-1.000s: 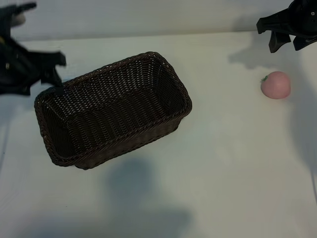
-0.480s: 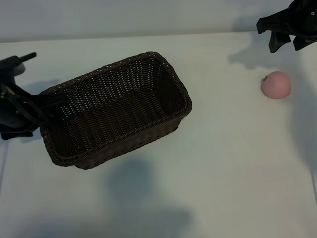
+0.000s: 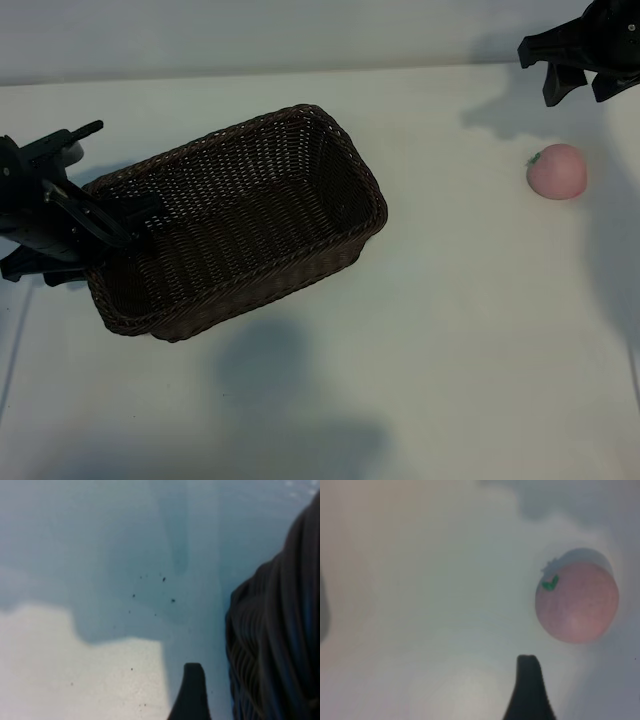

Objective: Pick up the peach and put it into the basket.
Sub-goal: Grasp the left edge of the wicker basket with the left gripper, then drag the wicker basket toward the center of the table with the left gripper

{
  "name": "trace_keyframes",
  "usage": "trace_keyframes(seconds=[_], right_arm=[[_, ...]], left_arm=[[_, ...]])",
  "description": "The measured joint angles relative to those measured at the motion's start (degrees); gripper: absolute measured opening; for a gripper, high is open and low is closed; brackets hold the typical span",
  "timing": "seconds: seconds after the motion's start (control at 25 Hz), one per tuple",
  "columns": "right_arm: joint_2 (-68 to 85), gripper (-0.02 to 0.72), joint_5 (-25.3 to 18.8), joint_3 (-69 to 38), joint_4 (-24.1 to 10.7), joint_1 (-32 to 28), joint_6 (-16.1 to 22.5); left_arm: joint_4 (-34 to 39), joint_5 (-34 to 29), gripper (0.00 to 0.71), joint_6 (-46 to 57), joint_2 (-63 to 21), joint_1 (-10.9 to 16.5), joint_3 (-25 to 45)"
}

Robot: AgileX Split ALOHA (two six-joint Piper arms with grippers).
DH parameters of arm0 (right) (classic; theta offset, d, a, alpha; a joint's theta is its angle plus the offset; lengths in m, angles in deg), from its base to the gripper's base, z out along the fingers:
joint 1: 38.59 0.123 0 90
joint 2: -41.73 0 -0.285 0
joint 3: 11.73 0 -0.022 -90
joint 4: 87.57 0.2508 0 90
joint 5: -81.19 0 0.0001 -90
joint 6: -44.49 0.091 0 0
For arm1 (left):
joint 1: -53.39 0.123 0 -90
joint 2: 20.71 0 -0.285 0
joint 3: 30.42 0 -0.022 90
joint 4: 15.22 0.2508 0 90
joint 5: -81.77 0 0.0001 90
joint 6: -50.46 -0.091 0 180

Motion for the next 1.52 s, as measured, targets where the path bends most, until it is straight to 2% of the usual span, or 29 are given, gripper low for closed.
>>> trace_keyframes(seconds=[0.2, 0.28, 0.4, 0.56, 0.6, 0.96, 1.32, 1.52], right_arm=[[0.0, 0.507, 0.0, 0.0, 0.0, 0.0, 0.0], [0.0, 0.507, 0.0, 0.0, 0.0, 0.0, 0.0], [0.0, 0.507, 0.0, 0.0, 0.0, 0.0, 0.0], [0.0, 0.507, 0.0, 0.0, 0.0, 0.0, 0.0], [0.0, 0.507, 0.0, 0.0, 0.0, 0.0, 0.0], [0.0, 0.507, 0.0, 0.0, 0.05, 0.0, 0.0], [0.0, 0.507, 0.0, 0.0, 0.05, 0.0, 0.04], [0.0, 0.507, 0.0, 0.0, 0.17, 0.0, 0.04]], left_arm=[[-0.07, 0.32, 0.583, -0.15, 0.0, 0.0, 0.0], [-0.09, 0.32, 0.548, -0.15, 0.0, 0.0, 0.0], [-0.14, 0.26, 0.423, 0.22, 0.0, 0.0, 0.0], [-0.35, 0.09, 0.14, 0.29, 0.07, 0.0, 0.0], [-1.01, 0.32, 0.104, 0.69, 0.07, 0.0, 0.0], [-2.98, 0.24, 0.101, -1.58, 0.07, 0.05, 0.0], [-20.54, -1.26, 0.097, -22.06, 0.2, 0.05, -0.53], [-23.26, -6.49, 0.097, -27.18, 0.21, 0.05, -6.59]])
